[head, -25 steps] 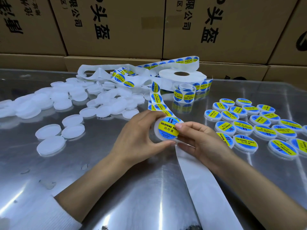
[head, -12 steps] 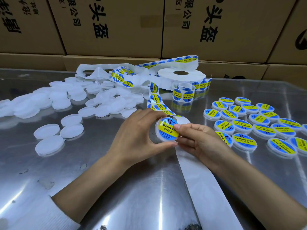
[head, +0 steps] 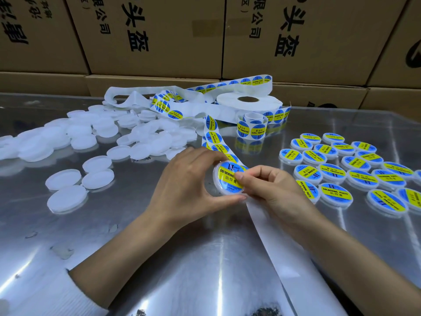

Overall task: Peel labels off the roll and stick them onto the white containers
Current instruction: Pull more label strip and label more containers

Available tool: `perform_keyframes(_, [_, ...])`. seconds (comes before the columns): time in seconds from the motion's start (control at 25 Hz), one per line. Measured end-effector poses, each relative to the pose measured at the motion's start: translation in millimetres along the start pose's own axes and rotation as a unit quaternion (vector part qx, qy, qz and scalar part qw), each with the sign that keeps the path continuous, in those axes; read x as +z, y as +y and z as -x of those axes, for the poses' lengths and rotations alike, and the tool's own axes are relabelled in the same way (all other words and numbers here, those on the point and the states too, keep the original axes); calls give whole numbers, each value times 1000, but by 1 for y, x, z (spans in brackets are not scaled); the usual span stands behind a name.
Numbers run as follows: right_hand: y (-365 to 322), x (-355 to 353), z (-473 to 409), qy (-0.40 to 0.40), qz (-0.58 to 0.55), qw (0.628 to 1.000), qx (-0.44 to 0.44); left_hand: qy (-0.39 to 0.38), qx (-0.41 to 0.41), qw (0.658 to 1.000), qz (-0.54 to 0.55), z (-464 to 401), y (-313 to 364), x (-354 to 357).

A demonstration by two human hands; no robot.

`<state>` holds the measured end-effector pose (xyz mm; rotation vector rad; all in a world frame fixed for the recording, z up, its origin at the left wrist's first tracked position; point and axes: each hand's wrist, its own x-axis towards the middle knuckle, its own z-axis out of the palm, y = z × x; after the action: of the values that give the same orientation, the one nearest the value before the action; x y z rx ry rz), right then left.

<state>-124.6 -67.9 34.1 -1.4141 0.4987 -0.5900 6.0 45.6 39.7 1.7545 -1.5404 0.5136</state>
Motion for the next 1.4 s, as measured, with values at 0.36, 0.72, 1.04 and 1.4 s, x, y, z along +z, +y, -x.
perform_keyframes(0.36, [1, 0, -2, 0, 54, 998, 34, -28, 12, 999, -24, 1, -1, 0])
perform_keyframes(0.72, [-3, 1, 1, -38, 102, 994, 17, 12, -3, 999, 34, -2, -1, -4])
perform_keyframes(1.04, [3, 8, 0, -44, 113, 993, 6, -65, 3, 994, 86, 3, 5, 8])
perform_keyframes(1.4, [7, 8, -7, 85, 67, 993, 35, -148, 6, 982, 116, 6, 17, 19])
